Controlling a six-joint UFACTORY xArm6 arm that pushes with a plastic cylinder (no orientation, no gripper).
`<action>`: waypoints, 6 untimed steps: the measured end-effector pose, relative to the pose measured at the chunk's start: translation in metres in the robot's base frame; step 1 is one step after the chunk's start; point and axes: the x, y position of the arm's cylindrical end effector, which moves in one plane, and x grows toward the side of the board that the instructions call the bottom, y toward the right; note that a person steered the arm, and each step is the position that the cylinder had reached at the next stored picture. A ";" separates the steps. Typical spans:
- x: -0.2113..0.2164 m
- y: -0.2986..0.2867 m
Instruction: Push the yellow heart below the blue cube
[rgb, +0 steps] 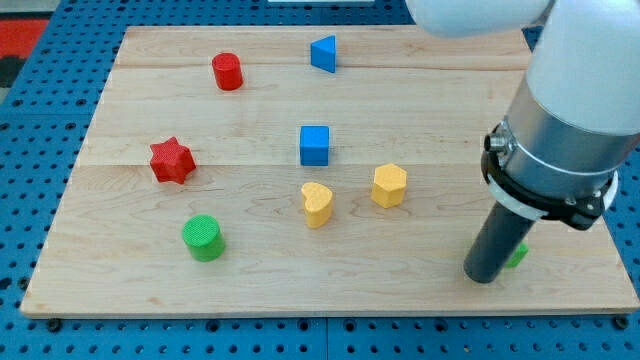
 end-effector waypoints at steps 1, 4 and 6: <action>0.025 -0.068; -0.081 -0.226; -0.131 -0.147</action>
